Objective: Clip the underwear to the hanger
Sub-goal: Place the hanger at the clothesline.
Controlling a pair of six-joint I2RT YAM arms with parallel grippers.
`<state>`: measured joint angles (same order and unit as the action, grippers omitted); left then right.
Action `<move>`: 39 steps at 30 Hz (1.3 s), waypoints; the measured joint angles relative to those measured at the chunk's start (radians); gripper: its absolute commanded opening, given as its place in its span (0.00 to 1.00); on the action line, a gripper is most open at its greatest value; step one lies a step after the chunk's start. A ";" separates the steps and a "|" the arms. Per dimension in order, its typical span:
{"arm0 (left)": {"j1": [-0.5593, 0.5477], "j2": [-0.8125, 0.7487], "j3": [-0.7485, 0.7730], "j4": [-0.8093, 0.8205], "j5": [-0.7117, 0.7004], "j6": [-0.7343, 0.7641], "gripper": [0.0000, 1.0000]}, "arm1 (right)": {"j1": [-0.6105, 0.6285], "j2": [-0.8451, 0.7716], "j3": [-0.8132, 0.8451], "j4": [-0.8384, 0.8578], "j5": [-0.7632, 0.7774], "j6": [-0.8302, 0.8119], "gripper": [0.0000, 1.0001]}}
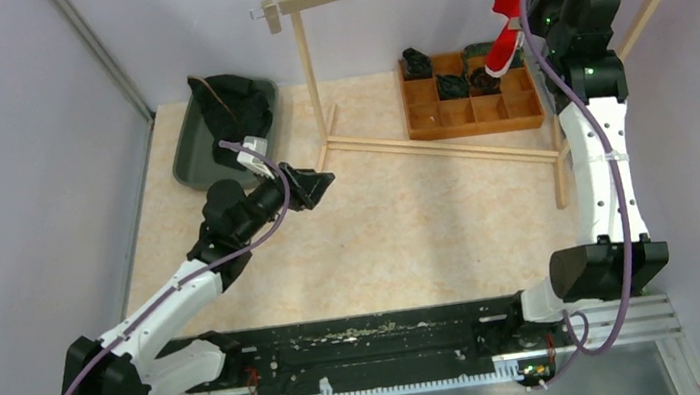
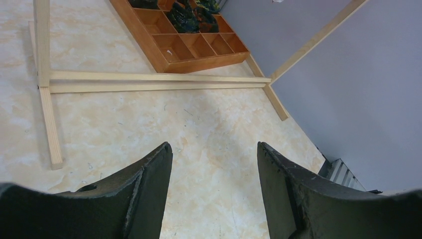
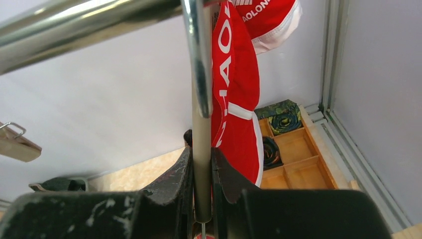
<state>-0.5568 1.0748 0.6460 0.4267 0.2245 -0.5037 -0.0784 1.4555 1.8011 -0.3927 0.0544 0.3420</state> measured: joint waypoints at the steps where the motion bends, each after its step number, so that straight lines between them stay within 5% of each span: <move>1: 0.000 0.001 0.003 -0.002 0.000 0.001 0.69 | -0.009 0.000 0.000 0.003 -0.003 0.003 0.00; 18: 0.000 0.059 0.031 -0.018 0.000 0.003 0.68 | -0.130 0.012 -0.003 0.037 -0.023 0.047 0.00; 24: 0.000 0.076 0.031 -0.018 0.000 0.003 0.68 | -0.134 0.006 -0.055 0.111 -0.033 0.047 0.31; 39: -0.003 0.096 0.047 -0.024 0.001 0.003 0.68 | -0.134 -0.139 -0.192 0.167 -0.040 0.054 0.59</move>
<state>-0.5602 1.1709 0.6926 0.4023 0.2253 -0.5007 -0.2127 1.3163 1.6096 -0.2253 0.0147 0.3958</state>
